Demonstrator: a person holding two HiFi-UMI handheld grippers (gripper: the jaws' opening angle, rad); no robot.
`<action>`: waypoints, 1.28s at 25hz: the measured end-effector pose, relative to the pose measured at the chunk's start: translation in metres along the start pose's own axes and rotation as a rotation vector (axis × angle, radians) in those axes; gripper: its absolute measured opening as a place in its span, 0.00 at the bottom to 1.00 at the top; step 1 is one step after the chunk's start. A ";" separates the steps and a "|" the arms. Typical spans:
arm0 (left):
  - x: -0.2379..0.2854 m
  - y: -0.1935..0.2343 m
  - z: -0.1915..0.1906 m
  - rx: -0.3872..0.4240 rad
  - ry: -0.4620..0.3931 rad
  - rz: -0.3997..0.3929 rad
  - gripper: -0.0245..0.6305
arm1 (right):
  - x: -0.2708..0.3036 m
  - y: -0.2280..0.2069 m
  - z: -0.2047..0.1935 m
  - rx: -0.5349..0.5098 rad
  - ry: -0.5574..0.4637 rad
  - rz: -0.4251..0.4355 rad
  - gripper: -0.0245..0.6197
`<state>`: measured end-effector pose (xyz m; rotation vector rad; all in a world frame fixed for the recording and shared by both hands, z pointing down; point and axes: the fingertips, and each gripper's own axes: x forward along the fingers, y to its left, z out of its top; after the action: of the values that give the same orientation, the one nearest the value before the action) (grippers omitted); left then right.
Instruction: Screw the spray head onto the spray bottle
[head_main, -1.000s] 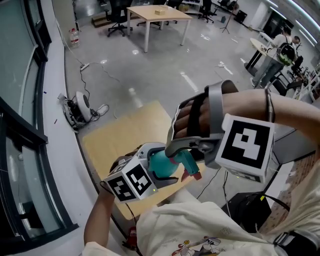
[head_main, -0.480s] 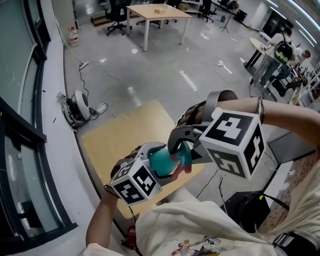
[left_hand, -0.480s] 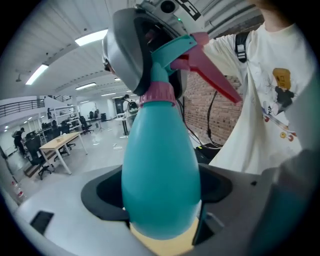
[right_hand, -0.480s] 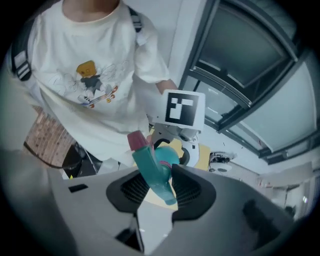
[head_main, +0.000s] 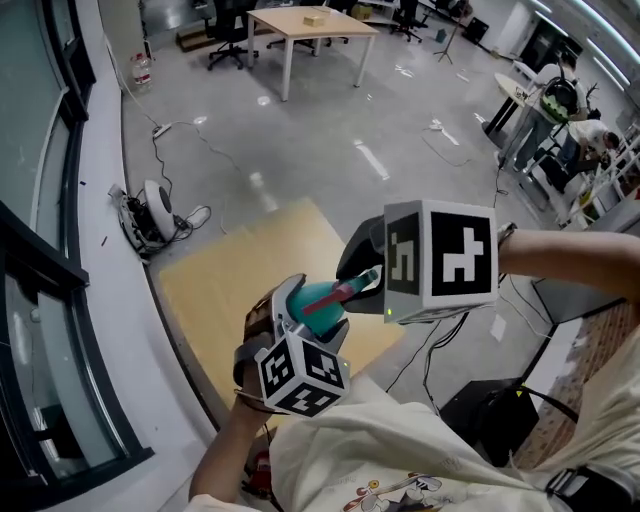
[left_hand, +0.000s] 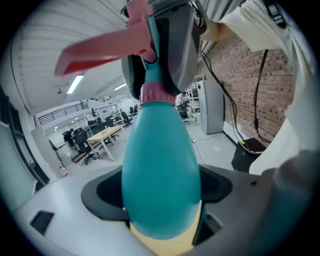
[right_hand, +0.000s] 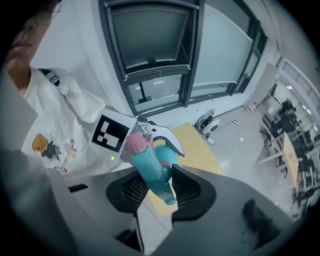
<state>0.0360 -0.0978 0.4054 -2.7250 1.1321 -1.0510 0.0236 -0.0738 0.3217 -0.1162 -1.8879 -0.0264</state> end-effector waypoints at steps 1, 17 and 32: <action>0.001 0.002 -0.001 0.001 0.005 0.023 0.67 | 0.001 -0.003 0.000 0.064 -0.004 -0.004 0.24; 0.017 -0.004 -0.019 -0.102 -0.052 -0.217 0.67 | -0.015 -0.012 0.004 0.109 -0.035 -0.066 0.39; -0.068 -0.065 -0.053 -0.026 -0.089 -1.398 0.67 | -0.020 0.036 0.018 -0.681 -0.075 -0.110 0.39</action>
<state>0.0113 0.0056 0.4233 -3.3177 -1.0164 -0.7987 0.0166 -0.0383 0.2956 -0.4804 -1.8872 -0.7493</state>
